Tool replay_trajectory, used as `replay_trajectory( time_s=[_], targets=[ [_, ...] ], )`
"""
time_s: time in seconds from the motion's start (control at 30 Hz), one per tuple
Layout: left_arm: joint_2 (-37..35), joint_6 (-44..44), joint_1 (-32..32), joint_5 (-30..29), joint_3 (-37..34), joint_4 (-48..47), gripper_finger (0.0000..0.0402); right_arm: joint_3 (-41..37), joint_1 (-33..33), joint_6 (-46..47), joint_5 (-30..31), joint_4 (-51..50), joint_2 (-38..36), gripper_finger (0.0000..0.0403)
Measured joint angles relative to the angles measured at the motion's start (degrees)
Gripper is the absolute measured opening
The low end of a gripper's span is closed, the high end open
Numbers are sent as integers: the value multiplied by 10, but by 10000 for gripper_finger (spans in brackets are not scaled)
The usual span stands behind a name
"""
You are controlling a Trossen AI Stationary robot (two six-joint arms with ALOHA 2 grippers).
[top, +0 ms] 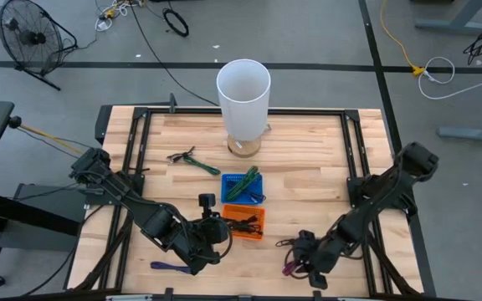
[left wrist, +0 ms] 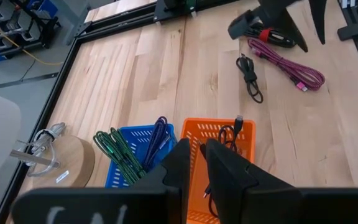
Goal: Pick & Place USB Port
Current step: Put the pink charger cable into the blue bin
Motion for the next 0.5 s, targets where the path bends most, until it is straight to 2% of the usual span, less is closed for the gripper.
replay_trajectory(
  time_s=[0.33,0.5],
  targets=[
    [0,-2,0,0,0,-1,57,0,0,-4,-24,-2,40,186],
    [0,-2,0,0,0,-1,57,0,1,-5,-24,-24,40,214]
  ],
)
